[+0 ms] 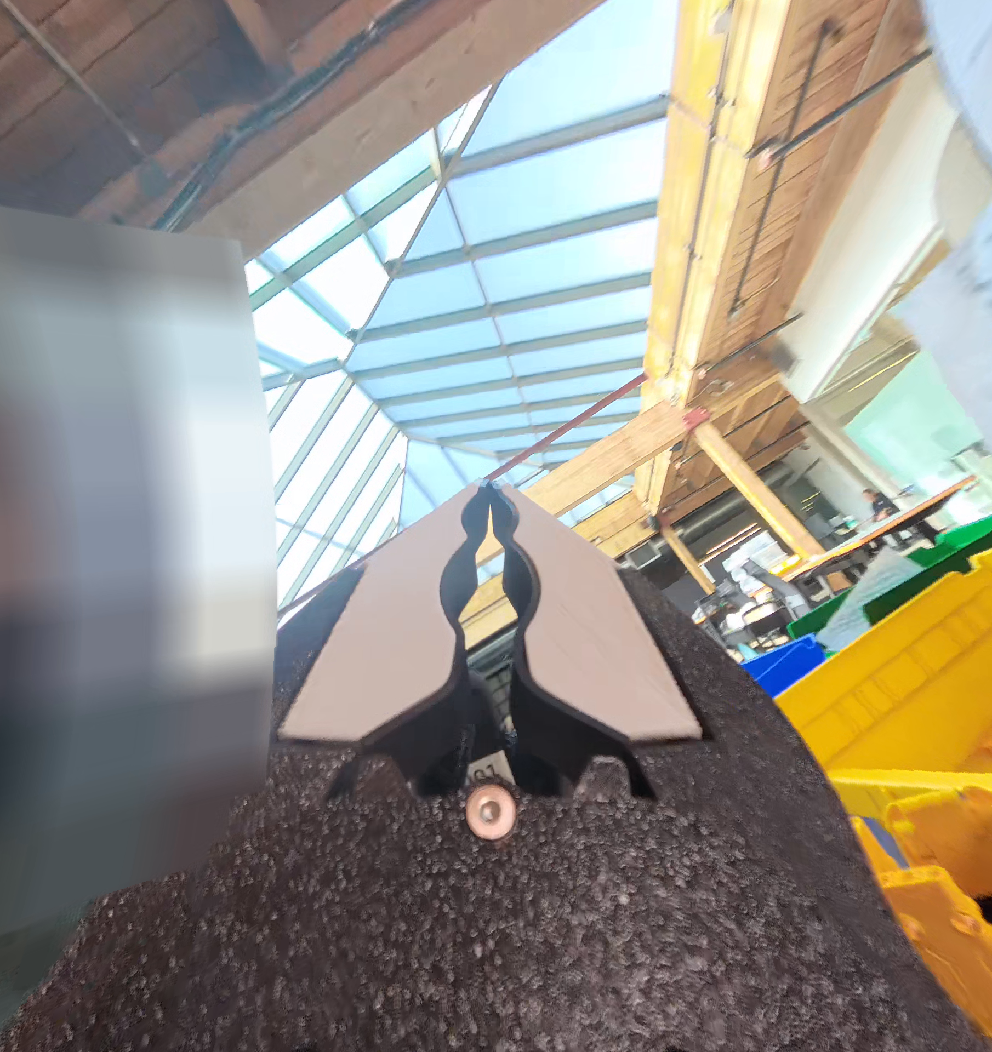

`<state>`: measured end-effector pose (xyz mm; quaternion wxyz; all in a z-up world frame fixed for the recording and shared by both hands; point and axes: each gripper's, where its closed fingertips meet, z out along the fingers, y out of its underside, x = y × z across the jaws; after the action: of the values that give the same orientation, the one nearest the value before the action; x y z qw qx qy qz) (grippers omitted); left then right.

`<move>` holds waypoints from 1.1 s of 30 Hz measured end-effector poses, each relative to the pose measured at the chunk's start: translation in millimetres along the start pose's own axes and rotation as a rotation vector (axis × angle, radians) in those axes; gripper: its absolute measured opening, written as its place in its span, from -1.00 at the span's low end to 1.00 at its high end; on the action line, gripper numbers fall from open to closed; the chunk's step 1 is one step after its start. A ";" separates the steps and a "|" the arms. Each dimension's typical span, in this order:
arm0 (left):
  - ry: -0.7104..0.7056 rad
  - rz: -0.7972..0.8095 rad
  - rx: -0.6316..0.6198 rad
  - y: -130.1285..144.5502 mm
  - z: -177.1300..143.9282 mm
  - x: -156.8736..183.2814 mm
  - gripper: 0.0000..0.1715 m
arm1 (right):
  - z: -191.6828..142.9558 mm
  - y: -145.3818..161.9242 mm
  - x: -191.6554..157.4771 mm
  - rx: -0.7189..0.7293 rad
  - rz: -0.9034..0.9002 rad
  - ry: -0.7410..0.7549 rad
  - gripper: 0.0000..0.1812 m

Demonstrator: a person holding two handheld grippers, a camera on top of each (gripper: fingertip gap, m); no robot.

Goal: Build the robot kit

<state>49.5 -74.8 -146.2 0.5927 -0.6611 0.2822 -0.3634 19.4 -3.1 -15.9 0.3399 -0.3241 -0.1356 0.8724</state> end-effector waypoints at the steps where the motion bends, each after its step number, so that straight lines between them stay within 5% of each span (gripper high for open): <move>1: -0.054 0.031 0.011 -1.8 -0.1 -5.3 -0.89 | -2.8 -5.5 6.7 0.038 0.005 0.039 -1.00; 4: -0.128 0.042 0.030 -2.9 0.7 -13.5 -0.83 | -6.7 -12.9 16.6 0.078 -0.034 0.112 -1.00; 10: 0.094 -0.456 0.026 8.8 4.7 -14.7 -0.77 | 3.6 7.9 4.5 -0.078 -0.148 0.078 -1.00; 13: -0.045 -0.280 -0.090 21.6 5.2 -28.9 -0.91 | 9.4 32.3 13.7 -0.284 -0.425 0.176 -1.00; 16: -0.182 -0.088 -0.071 7.3 -9.0 -51.7 -0.83 | -3.8 39.9 48.0 -0.610 -0.860 0.390 -0.99; 18: -0.264 -0.053 -0.075 6.6 -22.4 -71.5 -0.80 | -32.2 40.4 76.6 -0.873 -1.152 0.492 -0.65; 20: -0.311 -0.081 -0.073 10.2 -34.4 -86.7 -0.79 | -69.7 51.4 102.9 -1.123 -1.145 0.575 -0.11; 21: -0.323 -0.105 -0.069 12.4 -38.7 -92.3 -0.79 | -86.3 55.4 111.9 -1.183 -1.098 0.611 -0.04; 27: -0.321 -0.162 -0.092 21.8 -41.1 -99.6 -0.78 | -146.8 61.5 132.5 -1.333 -1.045 0.683 -0.35; 30: -0.317 -0.137 -0.123 27.1 -37.9 -96.3 -0.78 | -167.2 56.7 137.7 -1.359 -0.953 0.733 -0.79; 33: -0.316 -0.124 -0.143 30.3 -36.3 -94.8 -0.78 | -181.1 45.3 144.9 -1.386 -0.949 0.793 -1.00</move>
<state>-33.0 -23.8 -188.8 0.5574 -0.7666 0.1694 -0.2700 34.7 65.4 -241.6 0.4132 -0.6401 -0.6189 0.1913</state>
